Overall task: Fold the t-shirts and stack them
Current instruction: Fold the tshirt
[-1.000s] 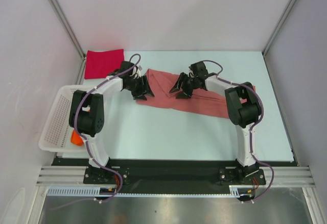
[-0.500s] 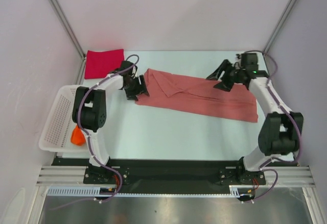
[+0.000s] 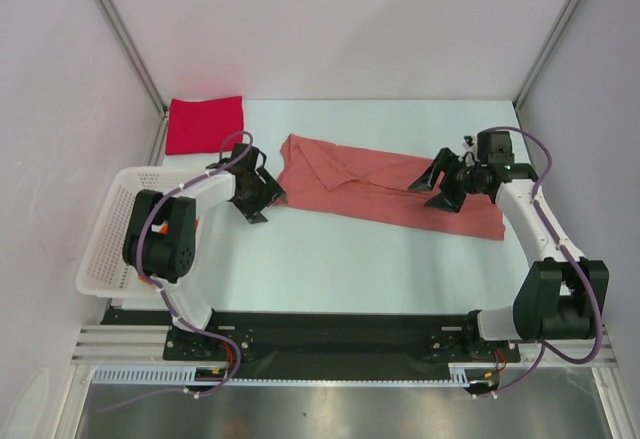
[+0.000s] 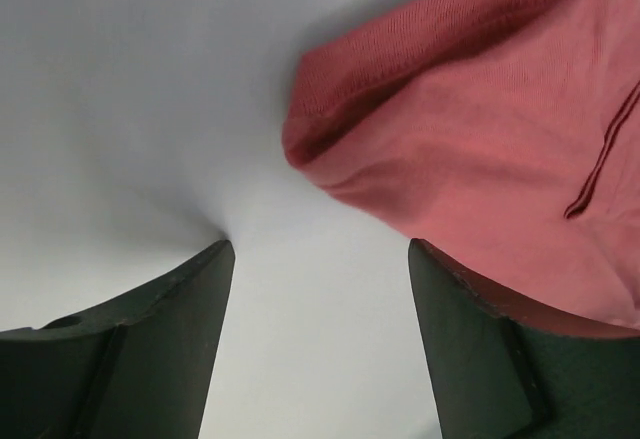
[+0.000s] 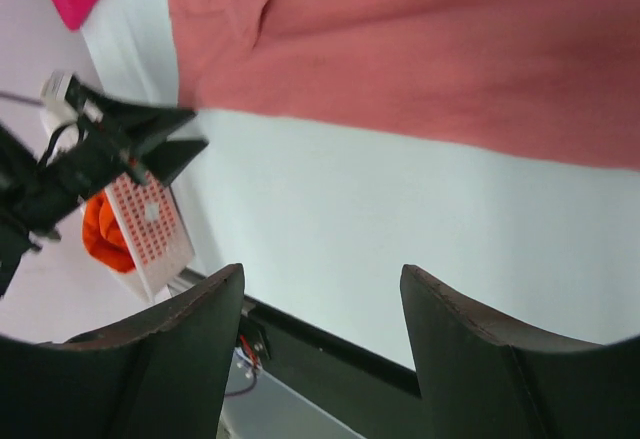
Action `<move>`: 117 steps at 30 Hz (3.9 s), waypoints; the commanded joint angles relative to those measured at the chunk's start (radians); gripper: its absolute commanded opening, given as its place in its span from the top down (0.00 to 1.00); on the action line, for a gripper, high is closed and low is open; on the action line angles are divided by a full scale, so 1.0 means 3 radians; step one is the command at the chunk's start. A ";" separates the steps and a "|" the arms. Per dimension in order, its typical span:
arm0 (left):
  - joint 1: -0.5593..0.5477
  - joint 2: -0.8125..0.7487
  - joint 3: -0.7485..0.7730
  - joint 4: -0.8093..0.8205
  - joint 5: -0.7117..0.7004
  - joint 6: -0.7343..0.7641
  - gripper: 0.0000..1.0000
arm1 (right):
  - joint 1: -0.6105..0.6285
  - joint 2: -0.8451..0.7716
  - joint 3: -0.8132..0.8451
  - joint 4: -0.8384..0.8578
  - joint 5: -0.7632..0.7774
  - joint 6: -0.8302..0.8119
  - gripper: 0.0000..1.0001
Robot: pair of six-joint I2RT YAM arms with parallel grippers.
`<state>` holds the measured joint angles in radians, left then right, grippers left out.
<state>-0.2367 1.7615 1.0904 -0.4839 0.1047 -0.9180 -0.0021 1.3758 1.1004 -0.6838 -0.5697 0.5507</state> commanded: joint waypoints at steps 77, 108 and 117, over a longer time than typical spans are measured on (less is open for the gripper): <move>-0.2545 0.0883 0.0338 0.1352 -0.0191 -0.3091 0.29 | -0.0515 0.1862 0.1497 -0.0155 0.1112 -0.1706 0.27; -0.2386 0.1379 0.0864 0.1072 0.0146 -0.2274 0.97 | -0.0407 0.2216 0.1247 -0.0246 0.0876 -0.1632 0.98; -0.2366 0.0665 0.0331 0.0376 0.0213 -0.1046 1.00 | -0.0070 0.1208 -0.0154 -0.0329 0.0846 -0.0747 1.00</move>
<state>-0.9520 2.0800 1.3106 -0.1860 0.1886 -1.4250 -0.0677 1.8435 1.1606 -0.6964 -0.3119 0.2104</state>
